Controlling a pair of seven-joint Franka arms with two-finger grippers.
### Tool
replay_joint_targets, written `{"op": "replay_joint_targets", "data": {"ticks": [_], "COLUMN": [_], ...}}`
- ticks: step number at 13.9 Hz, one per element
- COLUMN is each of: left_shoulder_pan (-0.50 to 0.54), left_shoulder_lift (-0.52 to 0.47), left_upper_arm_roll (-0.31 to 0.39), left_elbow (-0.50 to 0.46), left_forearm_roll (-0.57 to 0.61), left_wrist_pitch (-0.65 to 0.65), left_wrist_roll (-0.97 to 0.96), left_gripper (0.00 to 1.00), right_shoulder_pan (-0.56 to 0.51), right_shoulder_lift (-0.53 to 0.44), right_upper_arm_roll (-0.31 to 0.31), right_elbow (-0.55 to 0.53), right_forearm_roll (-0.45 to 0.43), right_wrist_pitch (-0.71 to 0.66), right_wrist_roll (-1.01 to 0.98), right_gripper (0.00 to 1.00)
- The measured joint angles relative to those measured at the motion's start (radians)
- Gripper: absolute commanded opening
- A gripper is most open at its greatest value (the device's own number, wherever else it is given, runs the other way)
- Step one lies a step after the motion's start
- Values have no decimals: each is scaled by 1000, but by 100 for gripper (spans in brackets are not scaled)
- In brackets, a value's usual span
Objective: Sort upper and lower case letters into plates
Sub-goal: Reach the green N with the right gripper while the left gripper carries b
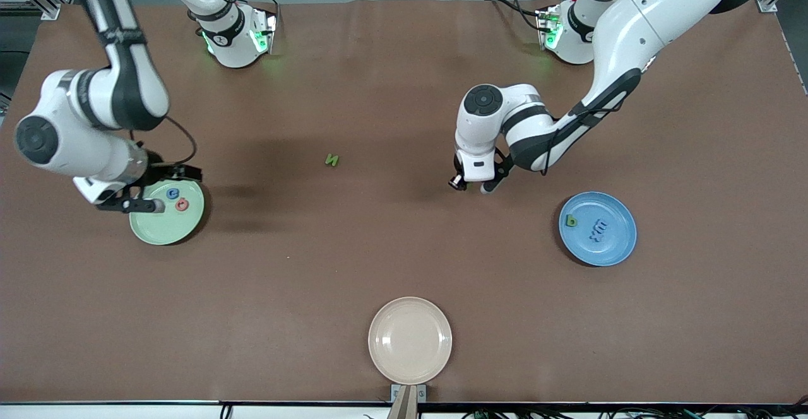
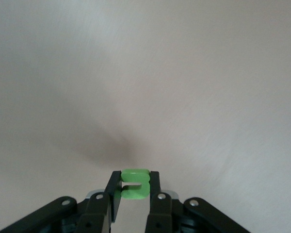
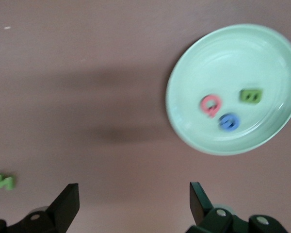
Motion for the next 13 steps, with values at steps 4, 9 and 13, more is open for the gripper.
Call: {"op": "replay_joint_targets", "data": {"ticks": [4,9,13], "left_shoulder_pan": [72,255,372], "left_shoulder_lift": [-4,-9,-12], "left_upper_arm_roll": [7,-16,-22], "left_elbow": [90,133,128], "left_forearm_roll": [0,0,0], "left_wrist_pitch": [-31,-119,-127], "left_wrist_roll": [205,565,766], "left_gripper": [0,0,0], "right_shoulder_pan": [280,459,520], "right_shoulder_lift": [-12,65,164], "right_upper_arm_roll": [5,5,4], "right_elbow": [-20,-64,-152], "right_forearm_roll": [1,41,59], "right_wrist_pitch": [24,236,472], "right_wrist_roll": [372,587,622], "right_gripper": [100,100,100]}}
